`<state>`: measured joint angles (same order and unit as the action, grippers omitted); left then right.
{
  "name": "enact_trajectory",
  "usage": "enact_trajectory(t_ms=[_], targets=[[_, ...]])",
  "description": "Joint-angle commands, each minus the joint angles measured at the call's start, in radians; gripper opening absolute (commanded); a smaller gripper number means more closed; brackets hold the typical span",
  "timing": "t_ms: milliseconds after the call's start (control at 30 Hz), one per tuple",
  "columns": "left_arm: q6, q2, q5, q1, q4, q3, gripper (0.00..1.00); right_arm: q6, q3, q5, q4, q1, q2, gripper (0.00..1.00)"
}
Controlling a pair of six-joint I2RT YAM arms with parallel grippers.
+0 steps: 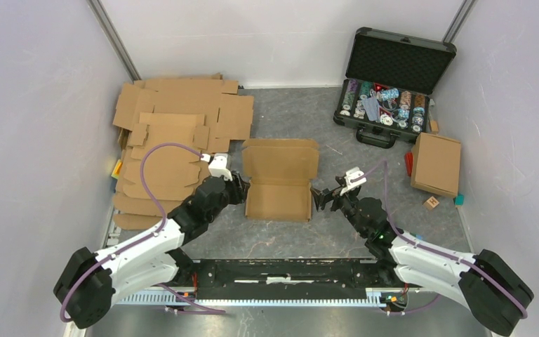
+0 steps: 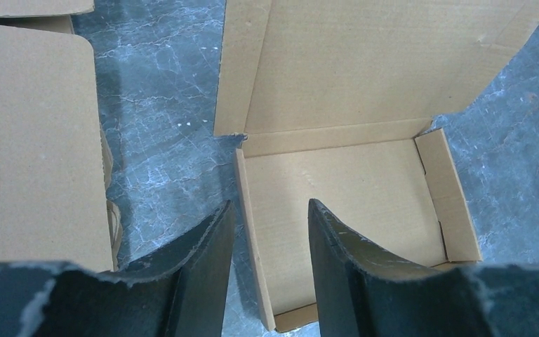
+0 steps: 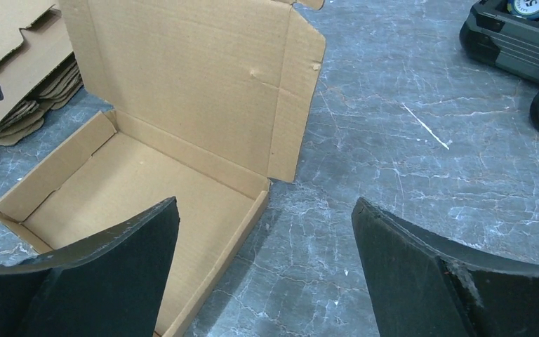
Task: Fold the paper box
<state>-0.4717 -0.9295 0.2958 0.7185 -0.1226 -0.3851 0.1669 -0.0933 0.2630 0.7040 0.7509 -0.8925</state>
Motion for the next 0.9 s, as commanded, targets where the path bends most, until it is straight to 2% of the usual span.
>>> enact_trajectory(t_ms=[0, 733, 800, 867], targets=[[0.038, 0.023, 0.010, -0.007, -0.049, 0.009, 0.51, -0.003, 0.026, 0.006, 0.043, 0.002, 0.028, 0.98], [0.086, 0.116, -0.001, -0.006, -0.066, 0.040, 0.53, -0.027, 0.075, -0.012, 0.144, 0.002, -0.005, 0.98], [0.087, 0.122, 0.000, -0.007, -0.067, 0.038, 0.53, -0.029, 0.089, -0.001, 0.191, 0.002, -0.010, 0.98], [0.084, 0.122, -0.003, -0.007, -0.069, 0.037, 0.54, -0.031, 0.076, -0.003, 0.159, 0.002, -0.008, 0.98]])
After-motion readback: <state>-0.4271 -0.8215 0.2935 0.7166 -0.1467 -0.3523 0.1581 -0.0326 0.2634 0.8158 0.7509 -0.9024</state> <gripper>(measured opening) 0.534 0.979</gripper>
